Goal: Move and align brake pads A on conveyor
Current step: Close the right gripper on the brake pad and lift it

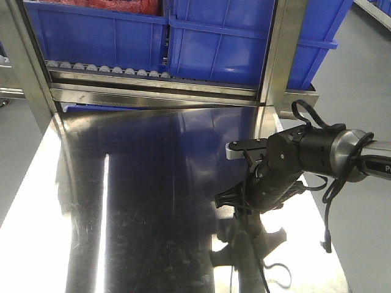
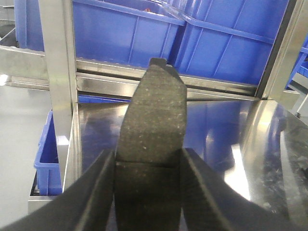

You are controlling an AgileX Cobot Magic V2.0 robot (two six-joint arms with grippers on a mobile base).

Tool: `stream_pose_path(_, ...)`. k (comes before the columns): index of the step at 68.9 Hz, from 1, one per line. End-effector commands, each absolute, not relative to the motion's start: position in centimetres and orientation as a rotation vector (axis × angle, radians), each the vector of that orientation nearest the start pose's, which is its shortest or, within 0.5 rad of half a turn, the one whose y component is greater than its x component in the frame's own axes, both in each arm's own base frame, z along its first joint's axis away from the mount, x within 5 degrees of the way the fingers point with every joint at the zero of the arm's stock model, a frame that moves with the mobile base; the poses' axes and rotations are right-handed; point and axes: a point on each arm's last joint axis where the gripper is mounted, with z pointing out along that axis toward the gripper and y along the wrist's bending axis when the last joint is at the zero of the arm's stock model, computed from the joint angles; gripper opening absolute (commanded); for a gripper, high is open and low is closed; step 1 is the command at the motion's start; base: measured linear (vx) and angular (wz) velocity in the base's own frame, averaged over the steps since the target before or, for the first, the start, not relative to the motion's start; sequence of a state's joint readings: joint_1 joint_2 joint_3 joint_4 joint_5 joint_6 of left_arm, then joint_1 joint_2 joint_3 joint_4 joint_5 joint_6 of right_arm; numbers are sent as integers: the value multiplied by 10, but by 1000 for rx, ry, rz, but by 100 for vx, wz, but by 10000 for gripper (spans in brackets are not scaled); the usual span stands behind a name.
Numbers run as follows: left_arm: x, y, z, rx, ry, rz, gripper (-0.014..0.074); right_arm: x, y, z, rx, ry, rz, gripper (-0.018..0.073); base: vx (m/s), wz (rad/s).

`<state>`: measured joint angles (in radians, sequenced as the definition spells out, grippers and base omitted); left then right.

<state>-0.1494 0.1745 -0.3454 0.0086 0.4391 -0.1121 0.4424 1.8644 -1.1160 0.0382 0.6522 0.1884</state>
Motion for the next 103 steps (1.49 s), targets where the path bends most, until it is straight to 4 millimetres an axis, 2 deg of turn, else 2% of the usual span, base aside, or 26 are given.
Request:
stream_pose_path(1, 55, -8, 297, 30, 1632, -202, 98, 322, 155, 176, -313, 2819, 191, 155, 0, 0)
stream_pose_path(19, 55, -8, 297, 30, 1632, -202, 98, 321, 155, 190, -309, 2772, 209, 58, 0, 0)
stream_pose_path(36, 55, -8, 297, 30, 1632, -202, 98, 319, 153, 213, -320, 2677, 221, 55, 0, 0)
stream_pose_path(53, 55, -8, 297, 30, 1632, -202, 98, 319, 152, 219, -327, 2648, 220, 56, 0, 0)
stream_pose_path(60, 55, -8, 297, 30, 1632, -202, 98, 316, 149, 237, -338, 2571, 223, 56, 0, 0)
stream_pose_path(67, 55, -8, 297, 30, 1632, -202, 98, 311, 145, 264, -352, 2446, 229, 56, 0, 0)
stream_pose_path(73, 55, -8, 297, 30, 1632, -202, 98, 299, 138, 287, -369, 2309, 234, 56, 0, 0)
stream_pose_path(79, 55, -8, 297, 30, 1632, -202, 98, 278, 128, 299, -381, 2203, 241, 56, 0, 0)
stream_pose_path(91, 55, -8, 297, 30, 1632, -202, 98, 231, 105, 310, -392, 2115, 238, 56, 0, 0)
stream_pose_path(103, 55, -8, 297, 30, 1632, -202, 98, 185, 83, 311, -377, 2048, 251, 56, 0, 0)
